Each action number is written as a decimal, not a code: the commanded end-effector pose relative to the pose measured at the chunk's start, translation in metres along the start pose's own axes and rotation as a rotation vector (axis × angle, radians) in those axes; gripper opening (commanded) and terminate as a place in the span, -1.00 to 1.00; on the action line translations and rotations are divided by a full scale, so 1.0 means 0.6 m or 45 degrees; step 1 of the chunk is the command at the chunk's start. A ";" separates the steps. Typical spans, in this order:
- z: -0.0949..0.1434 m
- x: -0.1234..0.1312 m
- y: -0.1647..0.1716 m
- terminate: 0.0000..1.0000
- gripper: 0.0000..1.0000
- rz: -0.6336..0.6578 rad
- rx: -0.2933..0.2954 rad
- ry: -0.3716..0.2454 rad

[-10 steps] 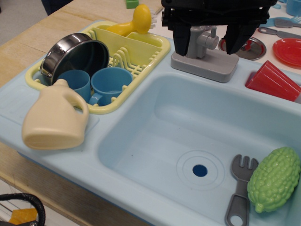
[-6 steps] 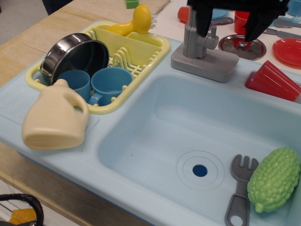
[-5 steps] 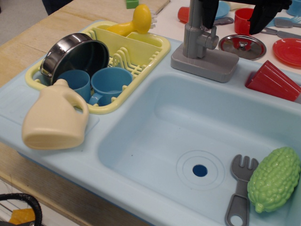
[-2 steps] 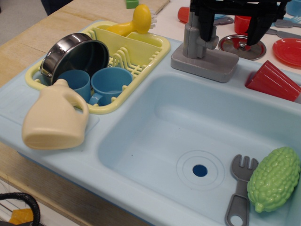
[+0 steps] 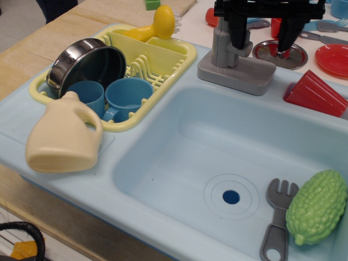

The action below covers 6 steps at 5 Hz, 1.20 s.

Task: Turn lever vertical to front

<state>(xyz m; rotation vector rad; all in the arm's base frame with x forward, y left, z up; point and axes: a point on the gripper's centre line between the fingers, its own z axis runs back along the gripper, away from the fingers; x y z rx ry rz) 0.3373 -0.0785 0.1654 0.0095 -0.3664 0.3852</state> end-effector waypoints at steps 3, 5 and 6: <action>0.003 -0.002 0.014 -1.00 -1.00 0.057 -0.019 -0.030; 0.007 -0.050 0.045 -1.00 -1.00 0.187 -0.003 0.001; 0.005 -0.063 0.055 -1.00 -1.00 0.223 -0.008 -0.006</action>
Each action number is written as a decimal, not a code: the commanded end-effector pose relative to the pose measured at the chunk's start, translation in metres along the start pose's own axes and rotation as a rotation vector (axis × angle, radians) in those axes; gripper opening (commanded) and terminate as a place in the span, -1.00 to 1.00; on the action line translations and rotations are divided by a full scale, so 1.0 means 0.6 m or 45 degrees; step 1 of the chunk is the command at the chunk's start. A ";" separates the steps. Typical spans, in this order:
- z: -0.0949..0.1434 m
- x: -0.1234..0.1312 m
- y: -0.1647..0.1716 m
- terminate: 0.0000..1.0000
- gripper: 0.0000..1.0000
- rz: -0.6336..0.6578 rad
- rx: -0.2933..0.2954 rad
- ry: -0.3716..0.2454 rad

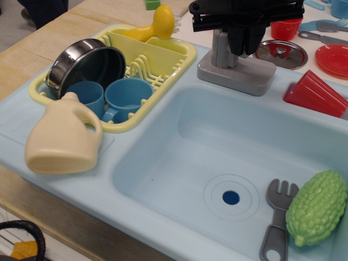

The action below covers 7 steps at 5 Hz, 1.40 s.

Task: Turn lever vertical to front

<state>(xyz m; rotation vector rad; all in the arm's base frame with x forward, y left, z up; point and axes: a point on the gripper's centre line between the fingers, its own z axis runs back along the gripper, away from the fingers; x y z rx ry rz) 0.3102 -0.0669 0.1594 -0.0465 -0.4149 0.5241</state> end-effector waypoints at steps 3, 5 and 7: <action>-0.005 -0.047 0.048 -1.00 -1.00 0.127 0.055 0.050; -0.011 -0.064 0.061 -1.00 -1.00 0.186 0.040 0.034; -0.010 -0.068 0.065 1.00 1.00 0.239 0.041 0.101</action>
